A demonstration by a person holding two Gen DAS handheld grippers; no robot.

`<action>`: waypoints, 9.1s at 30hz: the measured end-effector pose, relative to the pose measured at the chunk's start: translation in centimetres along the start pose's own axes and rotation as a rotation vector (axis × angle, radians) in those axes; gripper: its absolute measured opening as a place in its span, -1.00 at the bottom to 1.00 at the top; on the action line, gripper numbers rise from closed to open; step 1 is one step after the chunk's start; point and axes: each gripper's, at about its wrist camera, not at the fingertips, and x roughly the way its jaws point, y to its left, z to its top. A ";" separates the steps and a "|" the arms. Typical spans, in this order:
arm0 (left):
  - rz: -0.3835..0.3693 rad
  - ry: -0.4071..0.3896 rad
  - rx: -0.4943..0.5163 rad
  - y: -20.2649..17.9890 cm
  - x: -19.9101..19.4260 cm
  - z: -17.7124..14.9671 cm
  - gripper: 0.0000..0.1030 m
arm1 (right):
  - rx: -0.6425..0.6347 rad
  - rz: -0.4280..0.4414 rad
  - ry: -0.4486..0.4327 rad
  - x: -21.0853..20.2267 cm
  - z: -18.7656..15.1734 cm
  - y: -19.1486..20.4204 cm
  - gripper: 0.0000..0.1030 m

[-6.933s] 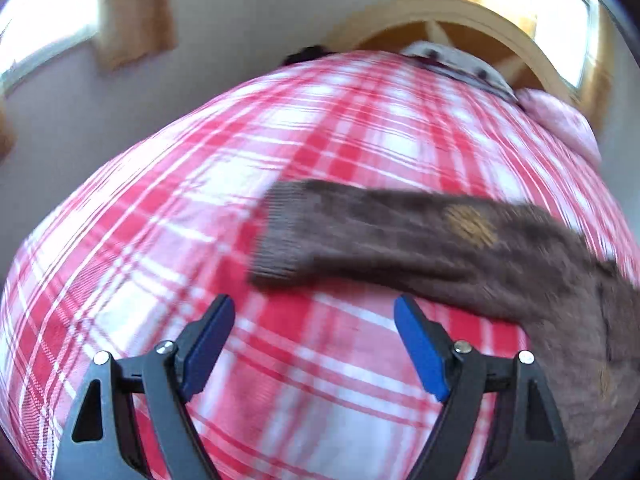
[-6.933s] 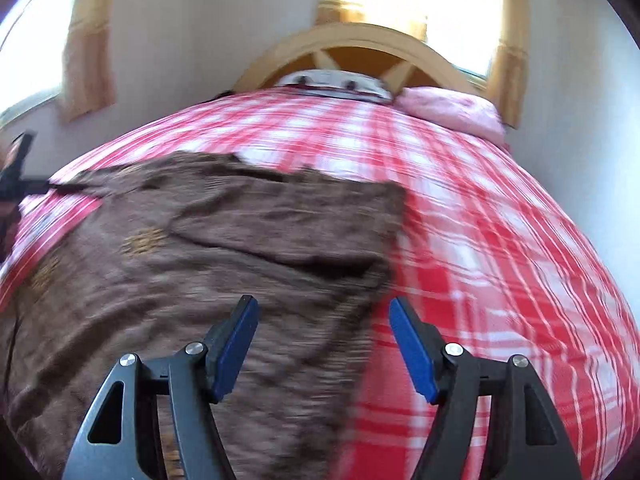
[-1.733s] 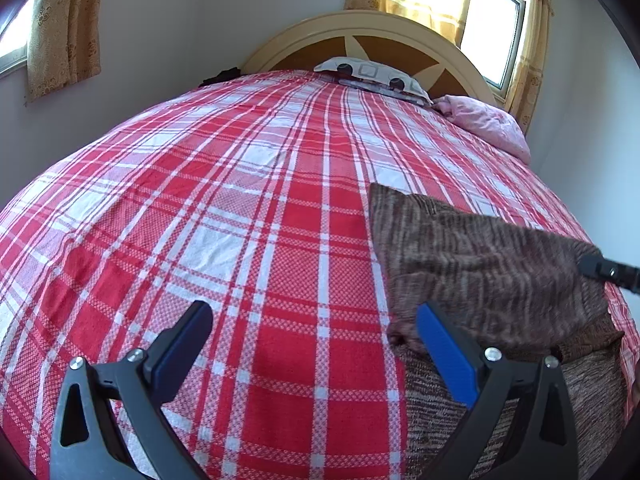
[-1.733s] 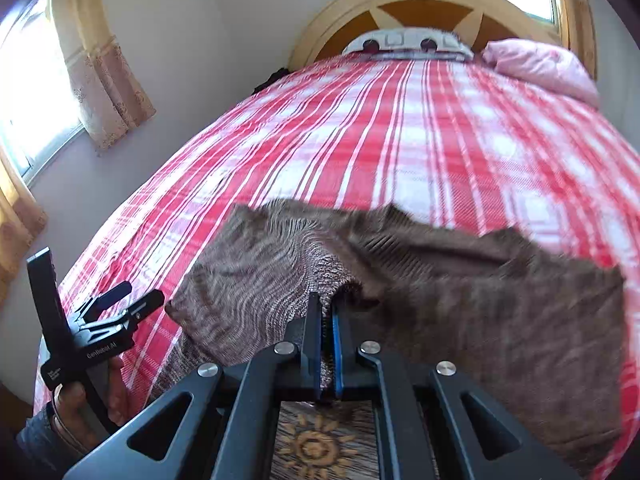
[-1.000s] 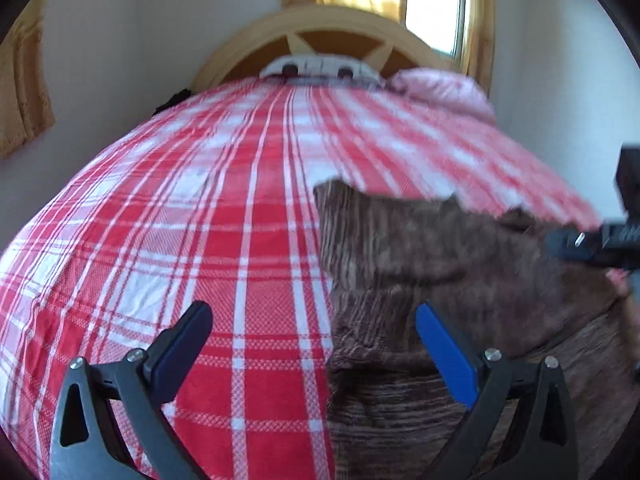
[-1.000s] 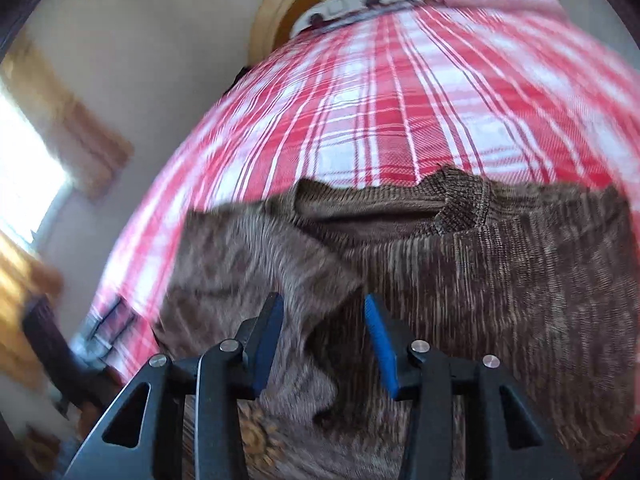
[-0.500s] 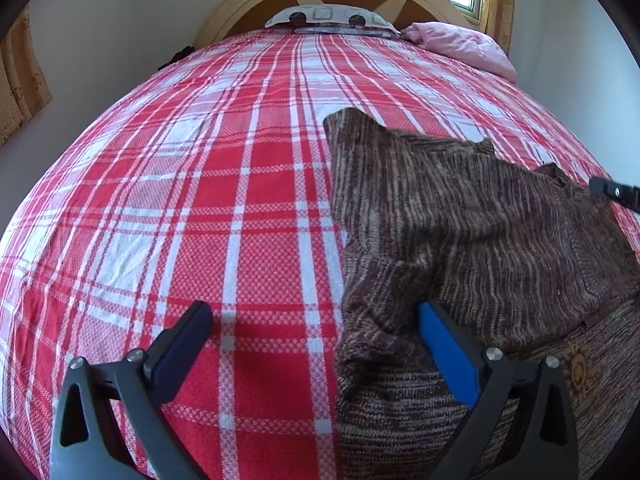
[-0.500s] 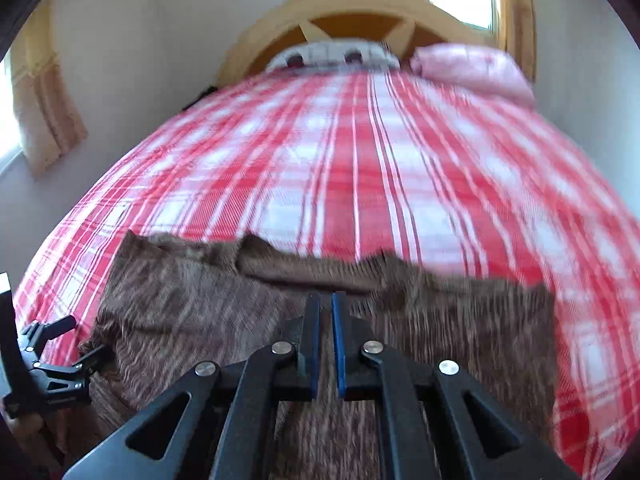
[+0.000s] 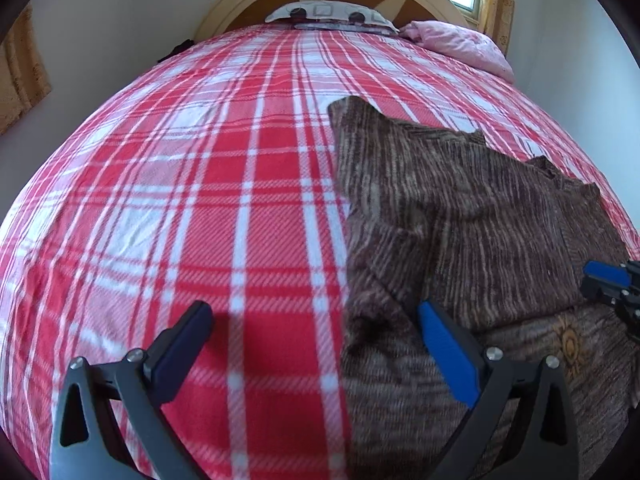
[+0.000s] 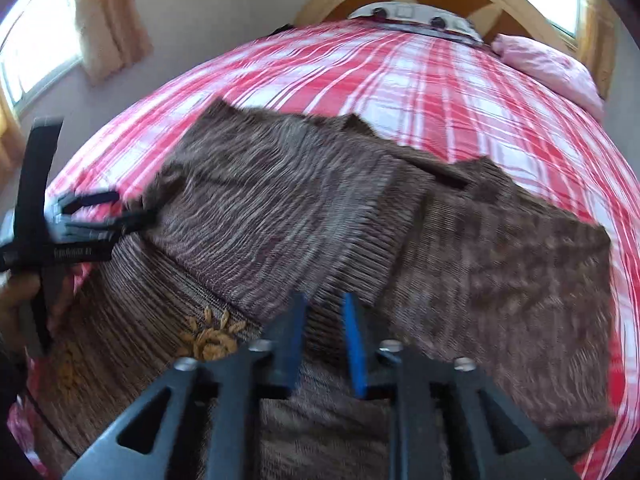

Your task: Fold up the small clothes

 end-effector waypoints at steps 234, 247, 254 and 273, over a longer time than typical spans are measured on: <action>-0.067 0.022 -0.030 -1.1 -3.5 -3.8 0.17 | 0.399 -0.078 -0.086 -10.2 -12.4 -15.9 -0.06; -0.073 0.032 -0.046 -0.3 -5.2 -5.4 0.20 | 0.335 -0.180 -0.060 -12.1 -12.7 -13.7 -0.14; -0.087 0.010 -0.153 0.6 -4.7 -4.4 0.28 | 0.274 -0.091 -0.175 -12.0 -8.5 -10.6 -0.10; -0.013 0.009 0.009 -1.3 -4.4 -6.0 0.51 | 0.141 -0.152 -0.101 -8.7 -8.7 -5.3 -0.09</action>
